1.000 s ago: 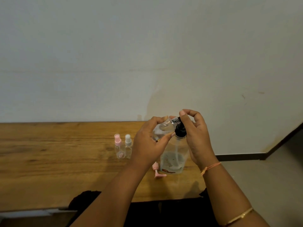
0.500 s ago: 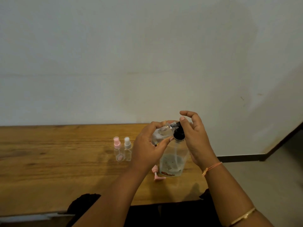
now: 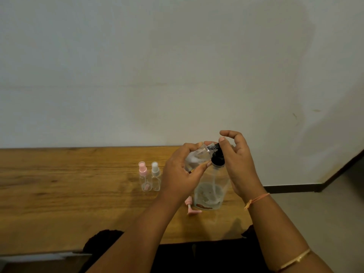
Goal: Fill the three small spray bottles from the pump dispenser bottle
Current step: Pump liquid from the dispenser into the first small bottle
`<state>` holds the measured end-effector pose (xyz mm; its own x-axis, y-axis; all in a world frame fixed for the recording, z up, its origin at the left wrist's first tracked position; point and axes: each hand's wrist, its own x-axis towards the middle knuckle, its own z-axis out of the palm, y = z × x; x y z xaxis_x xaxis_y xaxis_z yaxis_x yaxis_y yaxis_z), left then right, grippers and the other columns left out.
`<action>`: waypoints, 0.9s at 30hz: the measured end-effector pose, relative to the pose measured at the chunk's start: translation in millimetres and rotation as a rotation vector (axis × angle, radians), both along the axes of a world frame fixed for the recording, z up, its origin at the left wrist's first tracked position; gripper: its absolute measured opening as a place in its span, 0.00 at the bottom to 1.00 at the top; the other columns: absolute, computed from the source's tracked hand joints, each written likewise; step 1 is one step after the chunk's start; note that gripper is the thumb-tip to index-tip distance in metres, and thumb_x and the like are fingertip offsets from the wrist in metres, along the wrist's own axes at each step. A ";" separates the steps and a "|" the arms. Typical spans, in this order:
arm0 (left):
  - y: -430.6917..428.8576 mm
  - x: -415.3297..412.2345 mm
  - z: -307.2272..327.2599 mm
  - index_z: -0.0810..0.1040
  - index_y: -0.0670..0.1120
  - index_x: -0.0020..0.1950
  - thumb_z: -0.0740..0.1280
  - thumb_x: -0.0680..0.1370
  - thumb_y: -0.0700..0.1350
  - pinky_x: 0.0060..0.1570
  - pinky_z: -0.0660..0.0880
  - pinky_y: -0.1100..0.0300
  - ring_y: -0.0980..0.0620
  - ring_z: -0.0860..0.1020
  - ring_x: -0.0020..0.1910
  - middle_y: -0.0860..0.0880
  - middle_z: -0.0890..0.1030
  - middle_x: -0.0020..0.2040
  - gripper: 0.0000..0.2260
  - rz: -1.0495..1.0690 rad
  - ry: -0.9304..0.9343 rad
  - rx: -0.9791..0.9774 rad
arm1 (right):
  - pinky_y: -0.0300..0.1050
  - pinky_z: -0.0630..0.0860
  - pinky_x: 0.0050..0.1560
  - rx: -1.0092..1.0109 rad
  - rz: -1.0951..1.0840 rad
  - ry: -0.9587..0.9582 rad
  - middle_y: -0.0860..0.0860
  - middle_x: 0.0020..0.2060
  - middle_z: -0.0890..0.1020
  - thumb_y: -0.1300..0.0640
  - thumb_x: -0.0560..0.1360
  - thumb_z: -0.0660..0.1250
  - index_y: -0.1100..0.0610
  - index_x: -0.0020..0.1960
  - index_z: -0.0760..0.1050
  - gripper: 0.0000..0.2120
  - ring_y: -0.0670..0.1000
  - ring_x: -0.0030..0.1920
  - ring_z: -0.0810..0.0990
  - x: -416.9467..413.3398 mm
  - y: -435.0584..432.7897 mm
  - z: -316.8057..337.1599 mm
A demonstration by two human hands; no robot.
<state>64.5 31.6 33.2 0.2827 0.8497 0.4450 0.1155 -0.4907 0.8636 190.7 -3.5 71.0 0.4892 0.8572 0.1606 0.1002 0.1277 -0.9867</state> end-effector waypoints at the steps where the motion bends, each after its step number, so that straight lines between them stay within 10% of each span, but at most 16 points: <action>1: -0.2 -0.4 -0.8 0.74 0.60 0.51 0.71 0.68 0.57 0.47 0.80 0.54 0.58 0.78 0.54 0.57 0.80 0.52 0.14 0.002 0.008 -0.002 | 0.49 0.80 0.50 -0.009 0.010 -0.012 0.52 0.44 0.84 0.55 0.80 0.58 0.50 0.59 0.70 0.08 0.52 0.49 0.82 -0.2 -0.2 0.3; 27: -1.5 -0.6 -1.0 0.73 0.63 0.52 0.74 0.71 0.49 0.45 0.80 0.56 0.58 0.77 0.54 0.57 0.79 0.53 0.16 0.019 -0.024 -0.003 | 0.55 0.75 0.60 0.011 0.033 0.052 0.50 0.47 0.85 0.53 0.79 0.60 0.51 0.60 0.70 0.10 0.49 0.52 0.82 -2.7 -3.8 3.4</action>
<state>63.9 30.0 32.2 0.2558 0.8561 0.4491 0.1038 -0.4862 0.8677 187.9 -7.3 74.4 0.4684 0.8715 0.1453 0.0446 0.1410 -0.9890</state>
